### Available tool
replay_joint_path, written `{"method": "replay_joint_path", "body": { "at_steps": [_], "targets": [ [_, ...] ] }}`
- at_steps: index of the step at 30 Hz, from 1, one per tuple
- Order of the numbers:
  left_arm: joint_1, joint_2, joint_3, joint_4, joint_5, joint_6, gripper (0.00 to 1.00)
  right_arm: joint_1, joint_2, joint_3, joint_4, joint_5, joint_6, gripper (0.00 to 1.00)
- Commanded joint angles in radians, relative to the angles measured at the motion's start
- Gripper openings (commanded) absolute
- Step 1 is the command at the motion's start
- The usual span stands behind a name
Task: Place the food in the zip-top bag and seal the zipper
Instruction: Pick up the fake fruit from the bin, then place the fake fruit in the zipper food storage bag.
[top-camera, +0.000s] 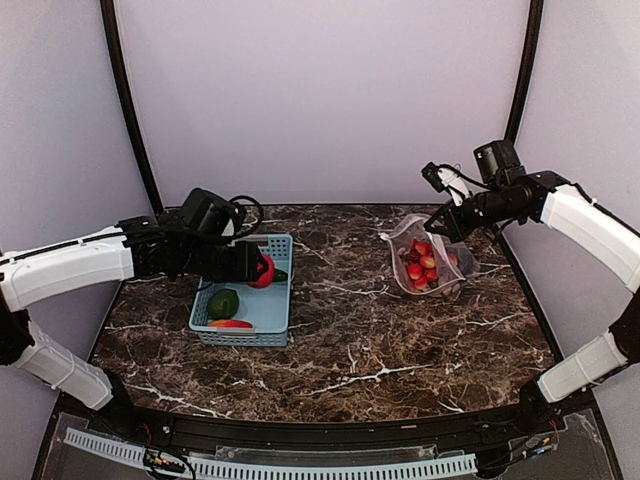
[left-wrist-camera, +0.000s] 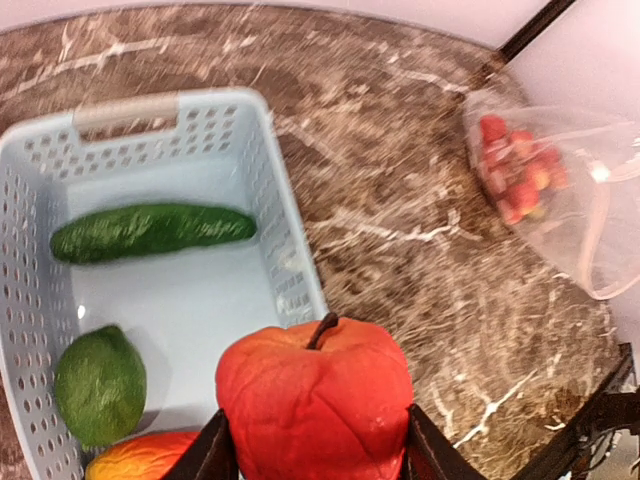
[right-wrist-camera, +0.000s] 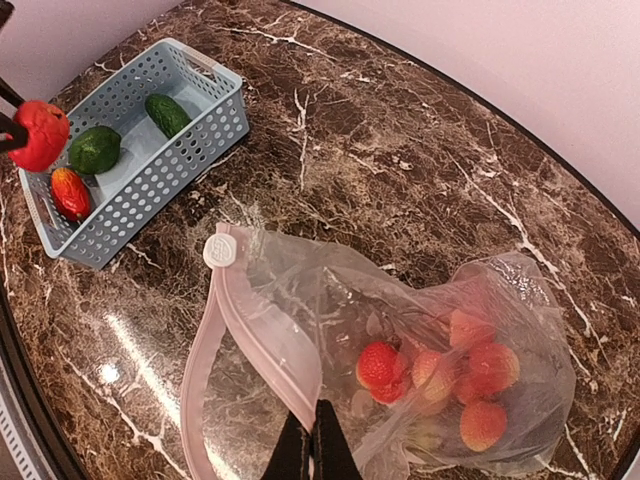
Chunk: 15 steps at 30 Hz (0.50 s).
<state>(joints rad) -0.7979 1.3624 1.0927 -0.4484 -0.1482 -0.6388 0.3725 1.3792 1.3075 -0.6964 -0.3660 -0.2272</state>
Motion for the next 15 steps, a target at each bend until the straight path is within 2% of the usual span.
{"method": "replay_joint_path", "body": {
  "at_steps": [1,8,15],
  "targets": [
    [-0.033,-0.056,0.024,0.187,0.072,0.162,0.28,-0.001,-0.022,0.016,-0.001,-0.004,-0.001,0.0],
    [-0.188,0.039,0.162,0.457,0.221,0.364,0.27,0.0,0.016,0.094,-0.046,-0.055,0.002,0.0],
    [-0.257,0.255,0.318,0.592,0.3,0.347,0.28,0.033,0.093,0.235,-0.095,-0.097,0.034,0.0]
  ]
}}
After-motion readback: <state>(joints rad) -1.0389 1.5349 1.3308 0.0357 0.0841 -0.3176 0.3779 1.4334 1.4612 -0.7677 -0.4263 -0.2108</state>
